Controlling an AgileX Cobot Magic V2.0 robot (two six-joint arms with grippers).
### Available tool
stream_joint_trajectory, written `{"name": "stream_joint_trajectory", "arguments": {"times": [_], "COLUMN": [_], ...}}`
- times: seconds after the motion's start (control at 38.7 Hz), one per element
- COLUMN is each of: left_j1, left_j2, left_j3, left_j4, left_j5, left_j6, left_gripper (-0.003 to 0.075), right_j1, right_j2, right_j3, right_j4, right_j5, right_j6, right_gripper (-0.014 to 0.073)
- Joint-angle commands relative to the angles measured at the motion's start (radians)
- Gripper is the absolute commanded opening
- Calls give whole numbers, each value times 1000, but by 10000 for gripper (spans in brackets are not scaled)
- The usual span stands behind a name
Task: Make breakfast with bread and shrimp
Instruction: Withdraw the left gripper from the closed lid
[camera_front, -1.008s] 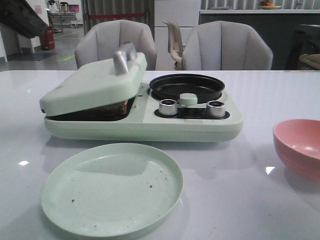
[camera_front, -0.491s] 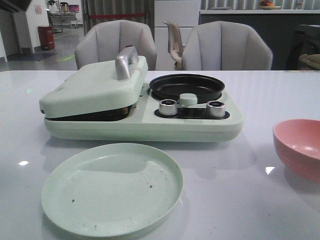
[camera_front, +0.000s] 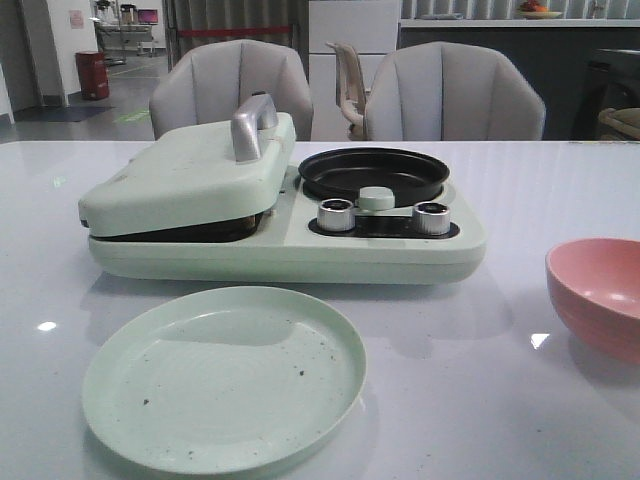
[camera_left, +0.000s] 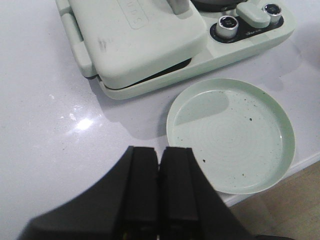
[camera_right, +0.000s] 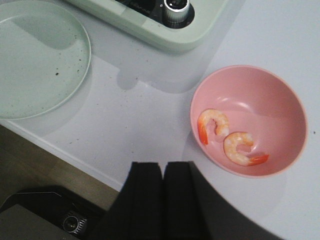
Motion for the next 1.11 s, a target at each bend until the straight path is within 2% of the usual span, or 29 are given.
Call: {"name": "stream_joint_trajectory", "arguments": {"times": [0.0,0.49,0.57,0.72,0.8,0.93,1.09], "left_j1": [1,1,1,1,1,1,1], "left_j2": [-5,-5,-5,-5,-5,-5,-5], "left_j3": [-27,-27,-27,-24,-24,-22,-19], "left_j4": [-1,-1,-1,-1,-1,-1,-1], "left_j5": [-75,-135,-144,-147,-147,-141,-137], "left_j6": [-18,-18,-18,-18,-18,-18,-18], "left_gripper": [101,101,101,101,101,101,101], "right_j1": [-4,-4,-4,-4,-4,-24,-170], "right_j2": [-5,-1,7,41,71,134,235], "right_j3": [-23,-23,-25,-26,-27,-55,-135], "right_j4": [-5,-5,-5,-5,-5,-13,-13], "right_j5": [-67,-114,-131,-162,-179,-160,-84], "right_j6": [-2,-1,6,43,46,46,46], "right_gripper": [34,42,99,351,426,431,431]}}
